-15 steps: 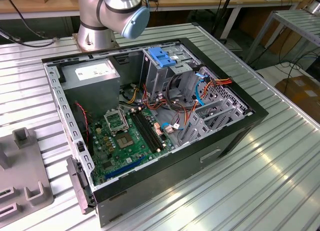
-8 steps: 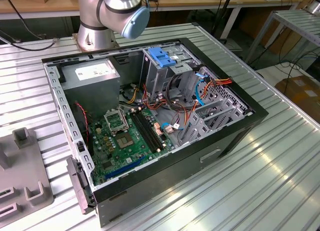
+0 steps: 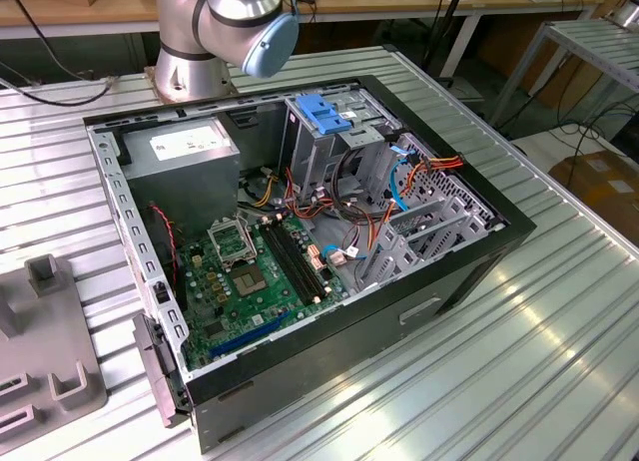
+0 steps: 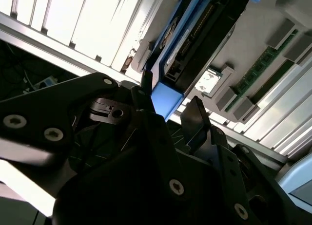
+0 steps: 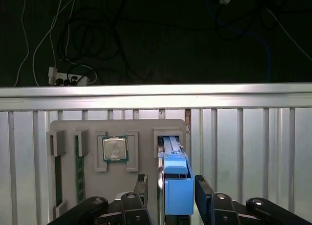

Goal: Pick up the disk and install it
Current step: 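Pick up the disk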

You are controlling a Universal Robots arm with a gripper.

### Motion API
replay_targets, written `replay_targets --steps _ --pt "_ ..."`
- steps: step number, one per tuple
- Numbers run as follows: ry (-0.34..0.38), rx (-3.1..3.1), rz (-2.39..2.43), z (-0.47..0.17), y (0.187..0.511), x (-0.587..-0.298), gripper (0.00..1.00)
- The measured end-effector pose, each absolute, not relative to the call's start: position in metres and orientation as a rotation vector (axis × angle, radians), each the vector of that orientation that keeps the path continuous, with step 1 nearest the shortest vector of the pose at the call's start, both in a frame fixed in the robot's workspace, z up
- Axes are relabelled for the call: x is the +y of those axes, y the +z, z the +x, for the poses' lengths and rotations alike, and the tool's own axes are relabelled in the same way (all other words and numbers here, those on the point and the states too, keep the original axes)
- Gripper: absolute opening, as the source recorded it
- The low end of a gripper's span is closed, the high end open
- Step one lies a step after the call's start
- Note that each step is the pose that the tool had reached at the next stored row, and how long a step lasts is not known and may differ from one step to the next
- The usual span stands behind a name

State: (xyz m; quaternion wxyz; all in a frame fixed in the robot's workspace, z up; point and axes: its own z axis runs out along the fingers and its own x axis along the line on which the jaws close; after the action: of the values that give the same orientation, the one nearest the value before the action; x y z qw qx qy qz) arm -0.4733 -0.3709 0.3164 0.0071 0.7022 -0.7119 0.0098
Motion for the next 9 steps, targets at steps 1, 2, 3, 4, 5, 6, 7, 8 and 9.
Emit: replay_targets --steps 1,2,3,4,5,6,7,8,9 --pt "0.031 -2.227 2.196 -0.473 0.315 -0.371 0.51" --pt "0.031 -2.227 2.196 -0.473 0.313 -0.371 0.51" --pt "0.031 -2.227 2.196 -0.473 0.311 -0.371 0.51" --pt "0.03 -2.227 2.196 -0.473 0.309 -0.371 0.51" --pt "0.031 -2.227 2.196 -0.473 0.308 -0.371 0.51" --pt "0.03 -2.227 2.196 -0.473 0.306 -0.371 0.51" --pt "0.03 -2.227 2.196 -0.473 0.305 -0.371 0.51" --pt "0.03 -2.227 2.196 -0.473 0.304 -0.371 0.51" --pt "0.03 -2.227 2.196 -0.473 0.304 -0.371 0.51"
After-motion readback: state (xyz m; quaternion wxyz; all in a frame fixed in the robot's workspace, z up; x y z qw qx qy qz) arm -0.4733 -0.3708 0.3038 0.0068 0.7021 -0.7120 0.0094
